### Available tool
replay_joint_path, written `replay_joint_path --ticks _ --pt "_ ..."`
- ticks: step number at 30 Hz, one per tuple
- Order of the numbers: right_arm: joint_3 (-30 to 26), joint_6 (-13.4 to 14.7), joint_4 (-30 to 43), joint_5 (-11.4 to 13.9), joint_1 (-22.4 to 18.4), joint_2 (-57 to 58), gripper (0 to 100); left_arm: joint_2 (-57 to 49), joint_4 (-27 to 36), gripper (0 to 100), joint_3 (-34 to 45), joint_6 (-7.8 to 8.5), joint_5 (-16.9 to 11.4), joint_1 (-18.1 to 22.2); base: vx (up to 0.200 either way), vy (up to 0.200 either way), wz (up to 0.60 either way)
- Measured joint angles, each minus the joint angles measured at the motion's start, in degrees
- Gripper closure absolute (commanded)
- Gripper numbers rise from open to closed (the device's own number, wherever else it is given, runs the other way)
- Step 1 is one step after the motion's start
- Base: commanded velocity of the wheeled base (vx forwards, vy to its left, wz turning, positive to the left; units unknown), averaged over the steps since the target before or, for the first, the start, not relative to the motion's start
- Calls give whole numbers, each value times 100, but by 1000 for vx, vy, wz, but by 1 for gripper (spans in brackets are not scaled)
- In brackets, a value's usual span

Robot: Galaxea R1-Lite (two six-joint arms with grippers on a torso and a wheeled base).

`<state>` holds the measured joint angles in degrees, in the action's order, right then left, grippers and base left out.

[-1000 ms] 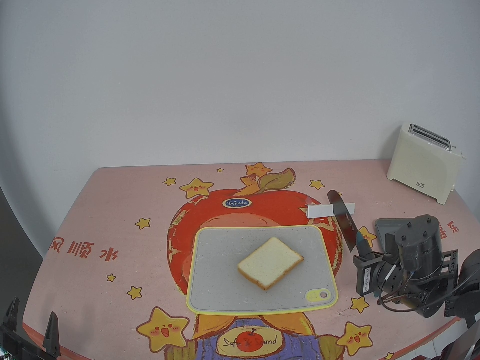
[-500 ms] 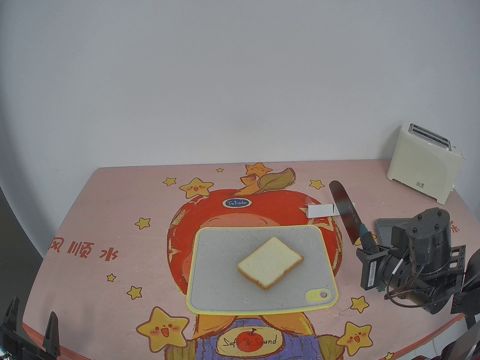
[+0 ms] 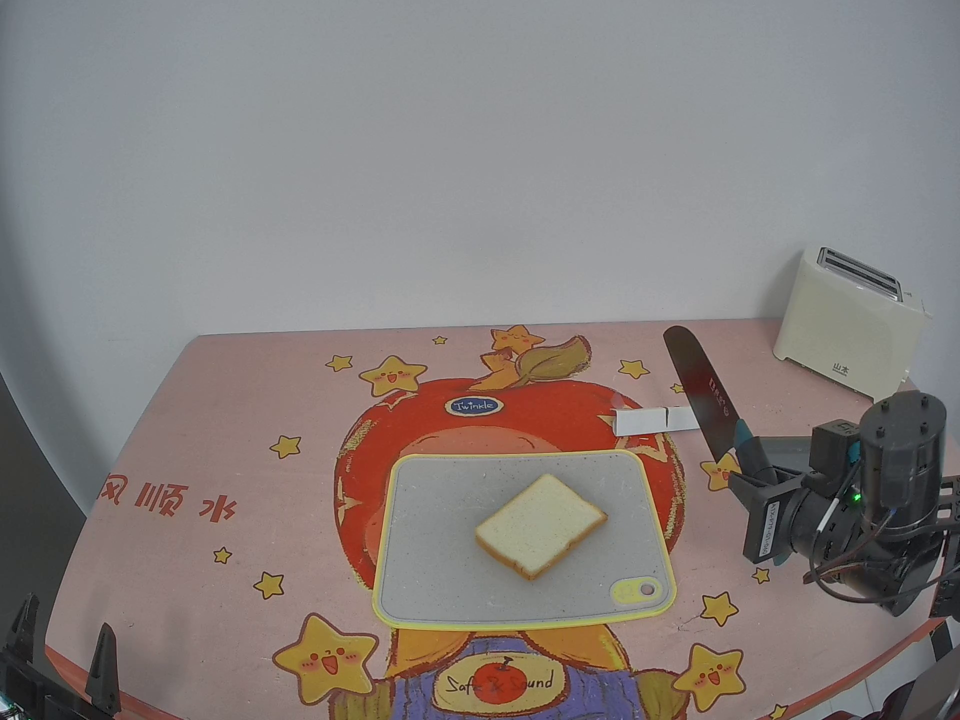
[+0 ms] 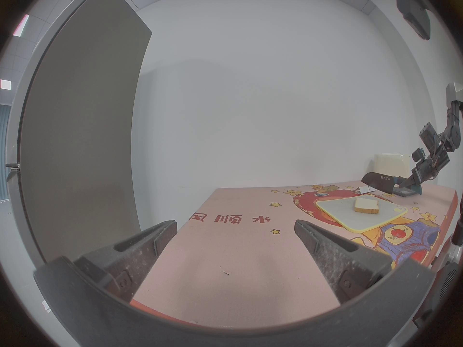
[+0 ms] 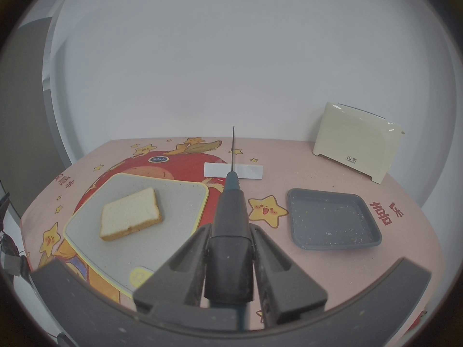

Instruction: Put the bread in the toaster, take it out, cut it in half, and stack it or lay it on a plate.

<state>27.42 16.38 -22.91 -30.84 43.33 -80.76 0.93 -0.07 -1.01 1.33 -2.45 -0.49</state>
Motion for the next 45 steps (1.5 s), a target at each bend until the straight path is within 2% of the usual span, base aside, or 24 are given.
replay_joint_path --ticks 7,13,18,21,29,33,35,40,45 --pt "-52 -65 28 510 61 301 100 0 0 0 0 0 -1 0 0 0 0" --pt "-193 -325 41 1145 110 592 100 0 0 0 0 0 -1 0 0 0 0" --pt "-358 -662 49 1801 99 868 100 0 0 0 0 0 -1 0 0 0 0" --pt "-471 -791 57 2080 68 1005 100 0 0 0 0 0 -1 0 0 0 0" --pt "-628 -1080 63 2433 121 1136 100 0 0 0 0 0 0 0 0 0 0" --pt "-525 -1256 66 2833 129 1117 100 0 0 0 0 0 0 0 0 0 0" --pt "-394 -1313 63 2951 118 1075 100 0 0 0 0 0 0 0 0 0 0" --pt "4 -1453 55 3042 77 858 100 0 0 0 0 -2 0 0 0 0 0" --pt "-82 -1513 60 3049 63 747 100 0 0 0 0 -2 0 0 0 0 0"
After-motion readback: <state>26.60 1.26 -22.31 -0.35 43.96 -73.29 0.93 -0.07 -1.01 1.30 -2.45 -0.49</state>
